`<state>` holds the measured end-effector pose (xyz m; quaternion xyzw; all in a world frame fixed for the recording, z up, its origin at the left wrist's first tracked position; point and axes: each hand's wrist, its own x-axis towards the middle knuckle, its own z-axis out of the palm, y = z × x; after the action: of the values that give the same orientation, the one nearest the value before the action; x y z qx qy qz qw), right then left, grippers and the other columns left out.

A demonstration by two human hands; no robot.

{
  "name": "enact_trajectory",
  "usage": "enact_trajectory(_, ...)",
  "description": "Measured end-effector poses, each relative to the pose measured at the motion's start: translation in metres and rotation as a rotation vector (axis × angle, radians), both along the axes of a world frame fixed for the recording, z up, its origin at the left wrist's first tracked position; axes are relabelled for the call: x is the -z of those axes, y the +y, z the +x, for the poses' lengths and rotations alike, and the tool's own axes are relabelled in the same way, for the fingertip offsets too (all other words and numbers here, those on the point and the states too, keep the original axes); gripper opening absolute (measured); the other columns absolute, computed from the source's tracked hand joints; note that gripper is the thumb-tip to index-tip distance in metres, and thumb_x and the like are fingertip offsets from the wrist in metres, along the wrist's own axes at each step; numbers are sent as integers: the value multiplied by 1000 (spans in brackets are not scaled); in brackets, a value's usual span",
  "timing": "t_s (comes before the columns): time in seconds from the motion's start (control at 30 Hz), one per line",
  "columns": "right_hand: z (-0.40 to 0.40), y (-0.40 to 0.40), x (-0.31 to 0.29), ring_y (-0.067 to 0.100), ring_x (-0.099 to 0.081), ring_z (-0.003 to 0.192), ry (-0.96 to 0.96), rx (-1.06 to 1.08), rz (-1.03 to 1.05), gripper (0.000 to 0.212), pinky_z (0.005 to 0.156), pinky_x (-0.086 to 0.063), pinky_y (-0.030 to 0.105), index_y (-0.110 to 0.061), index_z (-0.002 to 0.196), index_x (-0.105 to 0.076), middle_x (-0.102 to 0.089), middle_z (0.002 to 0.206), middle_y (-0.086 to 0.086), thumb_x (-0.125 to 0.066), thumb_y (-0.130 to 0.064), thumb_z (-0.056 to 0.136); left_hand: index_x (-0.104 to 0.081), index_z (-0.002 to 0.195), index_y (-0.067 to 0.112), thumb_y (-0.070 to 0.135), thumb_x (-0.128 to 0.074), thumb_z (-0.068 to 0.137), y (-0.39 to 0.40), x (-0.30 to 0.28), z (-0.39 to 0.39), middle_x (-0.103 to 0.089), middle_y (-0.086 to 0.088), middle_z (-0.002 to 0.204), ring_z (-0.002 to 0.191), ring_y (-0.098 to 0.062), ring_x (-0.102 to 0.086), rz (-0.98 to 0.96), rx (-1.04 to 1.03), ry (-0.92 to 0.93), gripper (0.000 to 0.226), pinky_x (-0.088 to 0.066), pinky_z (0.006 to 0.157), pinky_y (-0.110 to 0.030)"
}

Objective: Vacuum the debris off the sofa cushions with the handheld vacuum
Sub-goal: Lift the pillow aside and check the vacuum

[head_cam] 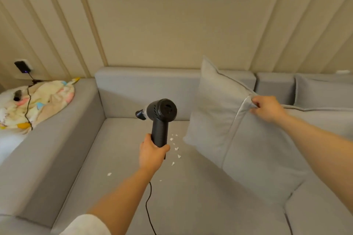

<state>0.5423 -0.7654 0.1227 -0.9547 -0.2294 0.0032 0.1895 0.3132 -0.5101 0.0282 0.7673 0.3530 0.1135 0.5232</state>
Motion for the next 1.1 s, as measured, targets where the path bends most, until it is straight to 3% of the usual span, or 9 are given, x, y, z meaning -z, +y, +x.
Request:
enact_trajectory(0.17,39,-63,25,23,-51,73,55,-21,-113,35,60,-27,28,-19,53,-44,-54,65,4,-60,-4,80,-42,98,17,10,-71,73,-43,5,55,-50,1,79,59,-11,-54,-15,72,-2,39,-41,45,-16)
enact_trajectory(0.23,63,-81,40,21,-48,71,86,-38,-167,40,59,-25,28,-21,52,-35,-48,60,1,-59,-5,80,-43,98,16,9,-71,72,-61,9,80,-51,1,78,58,-12,-54,-17,75,7,38,-41,44,-17)
enact_trajectory(0.5,198,-135,55,33,-60,86,66,-170,-332,40,68,-38,36,-19,56,-30,-63,83,21,-59,-9,81,-44,99,17,10,-72,70,-135,19,185,-54,-4,84,63,-16,-56,-23,60,60,40,-42,45,-20)
enact_trajectory(0.6,250,-126,46,36,-60,88,11,-162,-250,20,67,-38,35,-12,69,-45,-65,89,23,-58,-9,84,-46,98,18,12,-72,70,-148,22,203,-55,-4,83,59,-16,-56,-19,22,77,39,-41,42,-18)
enact_trajectory(0.67,275,-118,44,37,-60,96,22,-62,-171,9,73,-40,34,-8,92,-57,-65,102,24,-51,-5,86,-46,98,18,12,-72,70,-150,22,210,-55,-2,81,59,-15,-55,-2,-8,86,39,-41,43,-18)
enact_trajectory(0.73,281,-108,53,37,-56,108,140,12,-211,28,82,-42,34,-4,116,-54,-60,117,24,-46,-6,89,-46,98,18,12,-72,70,-149,21,216,-53,1,79,59,-13,-55,10,-41,95,39,-41,43,-18)
enact_trajectory(0.87,242,-86,97,29,-55,114,449,-138,-299,28,89,-42,29,-5,115,-59,-60,125,14,-51,-17,91,-45,99,16,11,-71,70,-149,26,228,-53,0,78,57,-14,-54,-14,-86,107,39,-40,41,-18)
enact_trajectory(1.0,188,-54,122,21,-61,87,813,-218,-49,28,76,-46,27,-5,113,-58,-64,108,12,-55,-19,89,-45,98,17,12,-72,71,-152,33,228,-53,-2,83,60,-12,-55,-9,-57,132,39,-40,42,-14)
enact_trajectory(1.1,160,-29,120,18,-59,90,981,-190,132,35,84,-49,30,-8,122,-53,-62,112,11,-55,-22,89,-45,100,17,12,-73,71,-155,38,223,-55,-6,90,63,-14,-56,-9,9,152,41,-43,46,-17)
